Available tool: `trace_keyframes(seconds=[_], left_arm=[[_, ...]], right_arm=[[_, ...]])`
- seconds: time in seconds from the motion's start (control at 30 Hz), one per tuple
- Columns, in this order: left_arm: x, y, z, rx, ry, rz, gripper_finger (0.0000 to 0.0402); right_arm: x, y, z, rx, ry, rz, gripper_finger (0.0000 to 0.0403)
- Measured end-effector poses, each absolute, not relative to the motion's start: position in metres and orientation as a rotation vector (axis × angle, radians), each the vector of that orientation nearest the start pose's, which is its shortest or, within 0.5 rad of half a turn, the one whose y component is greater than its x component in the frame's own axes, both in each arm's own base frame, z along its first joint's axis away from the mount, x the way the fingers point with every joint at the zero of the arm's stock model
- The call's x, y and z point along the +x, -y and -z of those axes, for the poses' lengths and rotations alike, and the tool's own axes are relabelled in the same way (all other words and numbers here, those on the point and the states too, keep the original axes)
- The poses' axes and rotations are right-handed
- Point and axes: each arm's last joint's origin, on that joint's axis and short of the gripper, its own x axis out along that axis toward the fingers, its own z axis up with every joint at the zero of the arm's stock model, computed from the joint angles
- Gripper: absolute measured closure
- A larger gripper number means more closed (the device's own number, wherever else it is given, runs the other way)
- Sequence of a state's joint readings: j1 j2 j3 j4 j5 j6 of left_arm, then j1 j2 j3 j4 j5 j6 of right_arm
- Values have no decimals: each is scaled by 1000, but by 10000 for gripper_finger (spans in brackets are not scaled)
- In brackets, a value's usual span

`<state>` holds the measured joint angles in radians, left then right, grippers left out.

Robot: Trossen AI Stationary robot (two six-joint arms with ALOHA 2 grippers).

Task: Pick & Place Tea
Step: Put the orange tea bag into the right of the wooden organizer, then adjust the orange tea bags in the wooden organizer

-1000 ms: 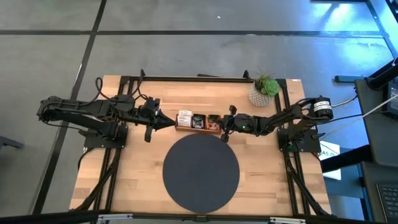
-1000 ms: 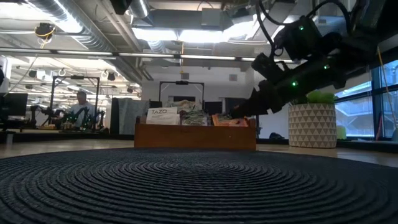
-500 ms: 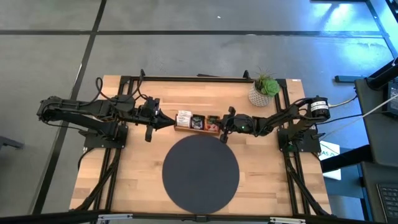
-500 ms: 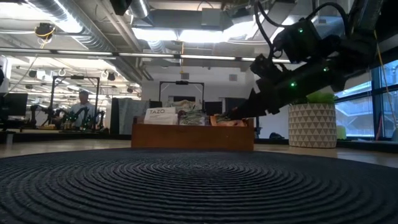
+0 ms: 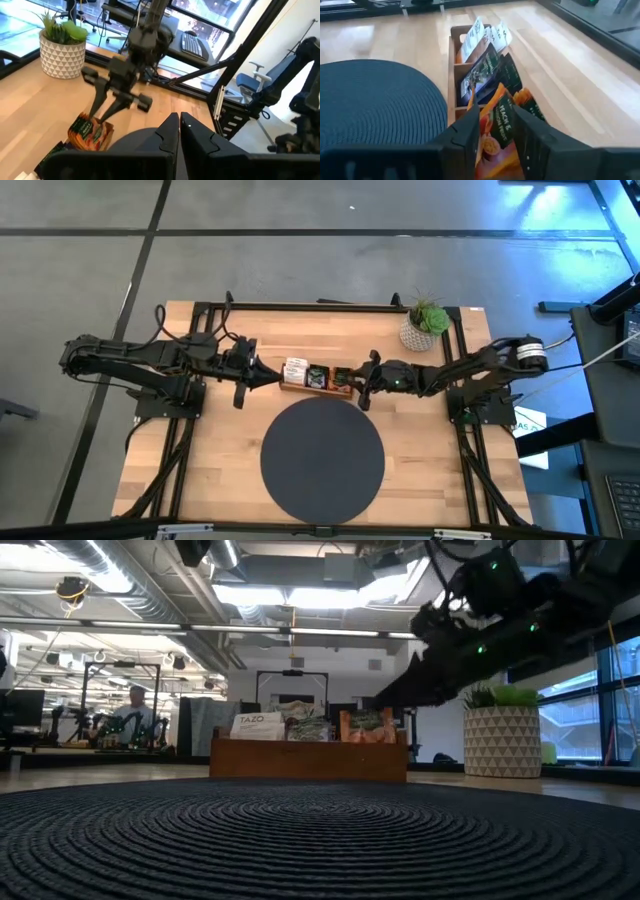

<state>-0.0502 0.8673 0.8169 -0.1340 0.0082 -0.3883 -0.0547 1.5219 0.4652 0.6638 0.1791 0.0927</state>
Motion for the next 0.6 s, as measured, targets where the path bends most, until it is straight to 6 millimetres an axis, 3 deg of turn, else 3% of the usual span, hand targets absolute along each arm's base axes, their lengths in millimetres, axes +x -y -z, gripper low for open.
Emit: trace_keyframes(seconds=[0.2,0.43,0.6], left_arm=[[191,10,-332,-383,-223,27,391],[194,10,-330,-350,-238,27,387],[196,10,-325,-348,-279,21,388]], right_arm=[[260,18,-182,113,-334,190,277],[281,22,-234,151,-522,174,276],[301,28,-228,165,-707,243,276]])
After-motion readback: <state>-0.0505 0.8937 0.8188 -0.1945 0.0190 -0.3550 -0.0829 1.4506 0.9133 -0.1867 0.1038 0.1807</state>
